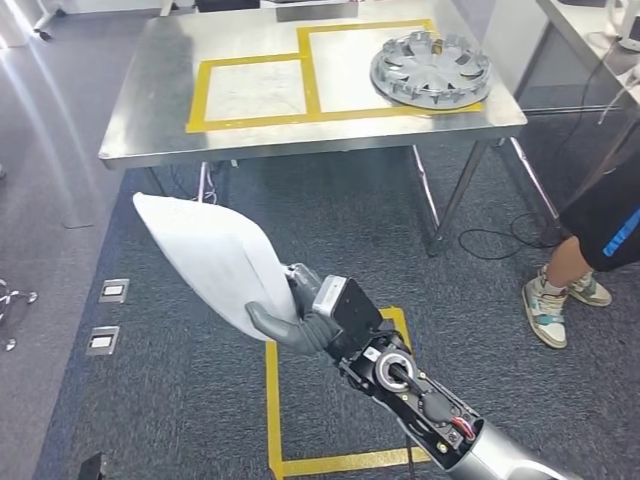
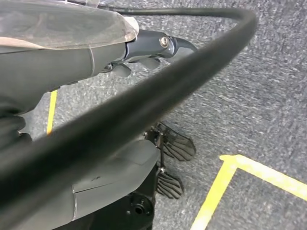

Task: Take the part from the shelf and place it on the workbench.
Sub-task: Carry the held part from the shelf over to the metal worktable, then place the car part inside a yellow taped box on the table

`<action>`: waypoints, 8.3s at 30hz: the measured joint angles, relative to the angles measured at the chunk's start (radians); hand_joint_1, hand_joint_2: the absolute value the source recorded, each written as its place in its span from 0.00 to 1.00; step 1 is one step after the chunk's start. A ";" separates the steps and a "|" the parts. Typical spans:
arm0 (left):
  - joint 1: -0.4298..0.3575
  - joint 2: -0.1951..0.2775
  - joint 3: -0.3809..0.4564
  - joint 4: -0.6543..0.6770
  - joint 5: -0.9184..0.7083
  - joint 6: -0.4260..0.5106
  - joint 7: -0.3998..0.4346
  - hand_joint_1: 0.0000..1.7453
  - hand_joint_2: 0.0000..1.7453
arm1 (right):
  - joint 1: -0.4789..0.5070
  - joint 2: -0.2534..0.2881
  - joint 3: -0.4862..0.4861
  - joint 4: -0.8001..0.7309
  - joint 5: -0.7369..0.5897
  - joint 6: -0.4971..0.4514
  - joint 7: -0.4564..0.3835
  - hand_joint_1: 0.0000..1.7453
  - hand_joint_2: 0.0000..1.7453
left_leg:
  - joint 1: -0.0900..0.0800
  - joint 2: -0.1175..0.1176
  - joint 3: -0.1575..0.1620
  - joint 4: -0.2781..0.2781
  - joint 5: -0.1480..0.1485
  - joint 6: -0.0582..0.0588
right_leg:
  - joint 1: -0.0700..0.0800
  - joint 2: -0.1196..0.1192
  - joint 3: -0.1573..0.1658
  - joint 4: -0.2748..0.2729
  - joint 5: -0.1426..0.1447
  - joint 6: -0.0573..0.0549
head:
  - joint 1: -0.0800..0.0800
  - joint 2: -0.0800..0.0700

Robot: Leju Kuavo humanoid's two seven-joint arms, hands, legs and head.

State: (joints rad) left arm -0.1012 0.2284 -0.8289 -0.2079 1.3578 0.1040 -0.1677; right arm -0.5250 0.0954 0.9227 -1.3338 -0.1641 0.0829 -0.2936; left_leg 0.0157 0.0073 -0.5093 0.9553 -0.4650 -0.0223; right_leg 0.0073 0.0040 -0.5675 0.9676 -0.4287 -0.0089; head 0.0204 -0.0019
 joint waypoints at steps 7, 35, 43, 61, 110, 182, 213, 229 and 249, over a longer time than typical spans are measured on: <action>-0.001 -0.002 0.000 0.000 -0.014 -0.006 0.000 0.00 1.00 | 0.005 -0.009 -0.010 -0.014 0.002 -0.006 0.003 0.98 1.00 | 0.004 -0.002 -0.185 0.293 -0.090 -0.021 | -0.003 0.007 0.051 -0.017 -0.018 -0.030 | -0.032 0.000; -0.005 0.008 -0.002 0.000 -0.015 -0.001 0.014 0.00 1.00 | 0.008 -0.026 -0.009 -0.028 0.008 -0.016 -0.004 0.98 1.00 | 0.001 -0.007 -0.067 0.138 -0.039 -0.013 | -0.005 0.005 0.023 -0.012 0.004 -0.028 | -0.018 0.000; 0.004 0.005 -0.002 0.000 0.007 0.021 0.022 0.00 1.00 | 0.003 -0.016 -0.002 -0.015 0.000 0.013 -0.021 0.98 1.00 | -0.004 -0.004 -0.154 0.047 0.075 0.006 | 0.000 0.008 0.102 -0.013 -0.073 -0.021 | -0.054 0.000; 0.003 -0.005 0.001 0.000 0.023 0.026 0.018 0.00 1.00 | -0.019 0.002 0.010 0.015 -0.010 0.025 -0.039 0.98 1.00 | -0.008 -0.018 0.026 0.000 -0.012 0.016 | 0.014 0.005 0.001 -0.006 -0.012 -0.022 | 0.000 0.000; 0.005 -0.001 0.000 0.000 -0.019 0.005 -0.005 0.00 1.00 | -0.006 -0.022 0.001 -0.025 -0.013 -0.006 -0.006 0.98 1.00 | 0.002 -0.003 -0.138 0.012 0.096 0.019 | 0.001 0.010 0.112 0.027 -0.152 0.015 | -0.033 0.000; -0.001 0.001 0.000 0.000 -0.023 0.004 -0.008 0.00 1.00 | -0.016 -0.021 0.001 0.012 0.030 -0.017 -0.001 0.98 1.00 | -0.011 0.057 -0.091 -0.007 0.067 0.000 | -0.004 -0.106 0.079 -0.026 -0.059 0.019 | -0.061 0.000; -0.002 -0.003 0.000 0.000 -0.028 0.004 -0.009 0.00 1.00 | -0.014 -0.033 -0.010 0.017 0.037 -0.046 0.004 0.98 1.00 | -0.007 0.046 -0.105 -0.012 0.082 0.002 | -0.006 -0.108 0.088 -0.043 -0.059 0.024 | -0.050 0.000; -0.002 -0.004 0.000 0.000 -0.025 0.004 -0.009 0.00 1.00 | -0.013 -0.059 -0.052 0.015 0.376 -0.256 0.182 0.98 1.00 | -0.022 -0.021 -0.069 -0.010 0.056 0.030 | 0.000 0.003 0.034 0.005 -0.030 0.003 | 0.002 0.000; 0.003 -0.002 0.000 0.000 -0.032 0.000 -0.009 0.00 1.00 | 0.031 -0.154 -0.179 0.014 0.873 -0.446 0.461 0.98 1.00 | -0.018 -0.023 -0.071 -0.013 0.055 0.019 | 0.003 0.005 0.052 -0.022 -0.038 0.003 | -0.021 0.000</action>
State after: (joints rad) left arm -0.0986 0.2267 -0.8286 -0.2079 1.3261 0.1040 -0.1766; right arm -0.4943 -0.0583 0.7433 -1.3193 0.7093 -0.3627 0.1673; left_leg -0.0026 -0.0153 -0.5802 0.9427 -0.4096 -0.0028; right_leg 0.0105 0.0087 -0.5158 0.9457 -0.4668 -0.0057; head -0.0008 -0.0019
